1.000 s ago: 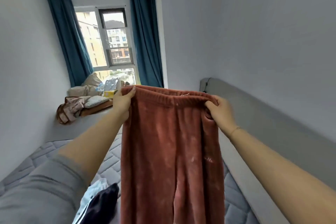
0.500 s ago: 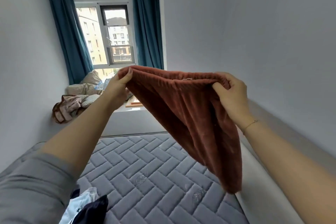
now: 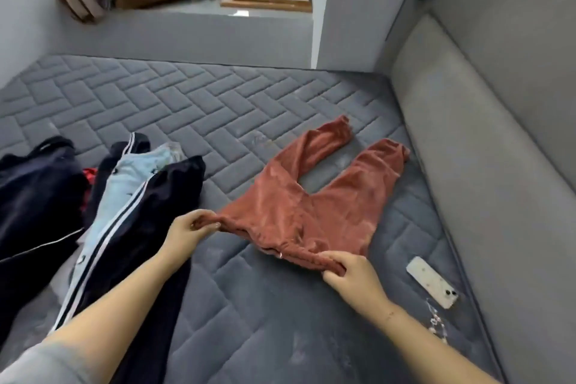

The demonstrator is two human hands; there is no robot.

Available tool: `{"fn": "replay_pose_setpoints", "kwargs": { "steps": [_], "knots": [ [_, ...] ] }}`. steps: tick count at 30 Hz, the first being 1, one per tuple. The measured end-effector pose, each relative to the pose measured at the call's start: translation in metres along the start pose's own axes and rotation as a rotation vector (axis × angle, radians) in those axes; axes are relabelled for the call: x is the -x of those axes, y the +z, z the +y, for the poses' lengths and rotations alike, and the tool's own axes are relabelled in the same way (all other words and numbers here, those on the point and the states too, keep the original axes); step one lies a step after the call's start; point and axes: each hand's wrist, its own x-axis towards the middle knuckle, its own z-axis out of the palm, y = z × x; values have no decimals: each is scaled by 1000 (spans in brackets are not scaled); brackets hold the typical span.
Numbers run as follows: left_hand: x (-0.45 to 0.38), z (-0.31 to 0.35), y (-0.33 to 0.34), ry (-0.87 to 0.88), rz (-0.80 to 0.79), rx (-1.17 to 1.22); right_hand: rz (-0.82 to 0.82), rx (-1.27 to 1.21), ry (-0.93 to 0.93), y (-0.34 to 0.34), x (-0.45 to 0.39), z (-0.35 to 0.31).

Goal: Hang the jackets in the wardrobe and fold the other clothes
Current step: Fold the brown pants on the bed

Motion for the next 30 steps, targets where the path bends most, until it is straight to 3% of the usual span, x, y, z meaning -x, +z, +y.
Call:
{"fn": "replay_pose_setpoints", "kwargs": {
  "steps": [4,9,13,18,20,22,25,30],
  "knots": [
    [21,-122,2,5,-82,-349,-183,111,77,117,17,55],
    [40,-219,-16,265,-273,-763,-301,191,126,226,39,87],
    [59,-264,-29,146,-335,-963,-413,173,139,286,61,90],
    [74,-270,-17,32,-280,-1106,-606,82,190,310,65,96],
    [76,-255,5,26,-240,-1071,-545,-157,364,300,53,97],
    [76,-235,33,26,-187,-958,-337,-366,541,279,37,102],
    [70,-205,79,-2,-167,-796,-83,-506,691,235,7,116],
    [39,-152,159,-42,-266,-690,52,-580,803,148,-48,155]
  ]
}}
